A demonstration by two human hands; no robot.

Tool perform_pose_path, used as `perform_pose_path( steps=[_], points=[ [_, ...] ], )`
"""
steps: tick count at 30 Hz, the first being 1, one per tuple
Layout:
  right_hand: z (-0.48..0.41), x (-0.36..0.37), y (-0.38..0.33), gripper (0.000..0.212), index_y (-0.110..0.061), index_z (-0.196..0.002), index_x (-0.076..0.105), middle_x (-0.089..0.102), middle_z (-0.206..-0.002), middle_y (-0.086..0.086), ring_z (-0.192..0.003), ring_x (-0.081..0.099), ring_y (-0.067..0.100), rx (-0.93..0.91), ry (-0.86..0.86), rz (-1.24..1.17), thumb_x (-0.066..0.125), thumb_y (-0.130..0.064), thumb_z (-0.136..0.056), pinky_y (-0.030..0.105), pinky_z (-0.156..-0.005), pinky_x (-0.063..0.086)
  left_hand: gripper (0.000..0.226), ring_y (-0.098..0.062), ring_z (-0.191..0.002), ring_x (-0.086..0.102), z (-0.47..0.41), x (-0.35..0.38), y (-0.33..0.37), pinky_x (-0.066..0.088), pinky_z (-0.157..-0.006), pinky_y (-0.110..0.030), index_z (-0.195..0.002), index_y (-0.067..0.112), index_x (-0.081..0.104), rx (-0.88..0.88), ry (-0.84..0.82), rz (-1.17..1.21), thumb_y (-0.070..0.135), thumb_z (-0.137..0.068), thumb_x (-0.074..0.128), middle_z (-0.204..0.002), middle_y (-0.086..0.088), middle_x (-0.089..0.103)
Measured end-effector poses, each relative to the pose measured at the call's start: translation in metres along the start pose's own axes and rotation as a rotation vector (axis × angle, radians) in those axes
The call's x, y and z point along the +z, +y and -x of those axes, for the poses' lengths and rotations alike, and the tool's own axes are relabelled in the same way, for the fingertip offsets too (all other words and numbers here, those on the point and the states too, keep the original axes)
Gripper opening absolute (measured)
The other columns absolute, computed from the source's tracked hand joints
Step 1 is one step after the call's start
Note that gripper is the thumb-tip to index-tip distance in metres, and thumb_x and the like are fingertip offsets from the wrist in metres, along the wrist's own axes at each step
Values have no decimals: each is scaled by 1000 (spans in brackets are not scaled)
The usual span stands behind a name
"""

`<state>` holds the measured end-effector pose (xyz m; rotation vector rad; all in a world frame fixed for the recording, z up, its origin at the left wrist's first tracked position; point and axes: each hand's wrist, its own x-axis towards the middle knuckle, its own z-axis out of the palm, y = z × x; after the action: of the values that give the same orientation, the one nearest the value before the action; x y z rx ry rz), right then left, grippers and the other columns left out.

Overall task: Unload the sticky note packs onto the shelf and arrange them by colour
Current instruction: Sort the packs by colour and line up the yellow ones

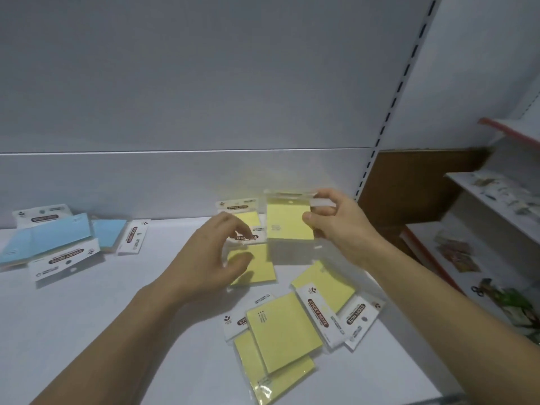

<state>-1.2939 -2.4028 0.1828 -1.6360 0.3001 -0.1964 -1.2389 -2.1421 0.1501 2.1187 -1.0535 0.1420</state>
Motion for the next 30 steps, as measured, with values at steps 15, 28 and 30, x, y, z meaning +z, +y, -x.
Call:
perform_pose_path(
  steps=[15, 28, 30],
  points=[
    [12, -19, 48, 34, -33, -107, 65, 75, -88, -13, -69, 73, 1, -133, 146, 466, 86, -29, -81, 16, -55, 53, 38, 1, -118, 43, 6, -2, -13, 44, -96, -27, -115, 43, 63, -42, -295, -196, 57, -80, 64, -117, 29, 44],
    [17, -28, 49, 41, -36, -112, 64, 75, -86, -11, -73, 71, -1, -116, 141, 510, 87, -27, -80, 23, -64, 57, 33, 0, -128, 42, 7, -5, -19, 43, -103, -31, -120, 40, 66, -46, -278, -213, 45, -88, 72, -129, 20, 46],
    [17, -26, 51, 37, -36, -111, 64, 74, -85, -11, -73, 69, -3, -144, 150, 544, 86, -28, -82, 17, -62, 50, 33, 1, -129, 41, 7, -5, -21, 42, -104, -30, -121, 41, 66, -54, -281, -213, 45, -88, 72, -130, 21, 46]
  ],
)
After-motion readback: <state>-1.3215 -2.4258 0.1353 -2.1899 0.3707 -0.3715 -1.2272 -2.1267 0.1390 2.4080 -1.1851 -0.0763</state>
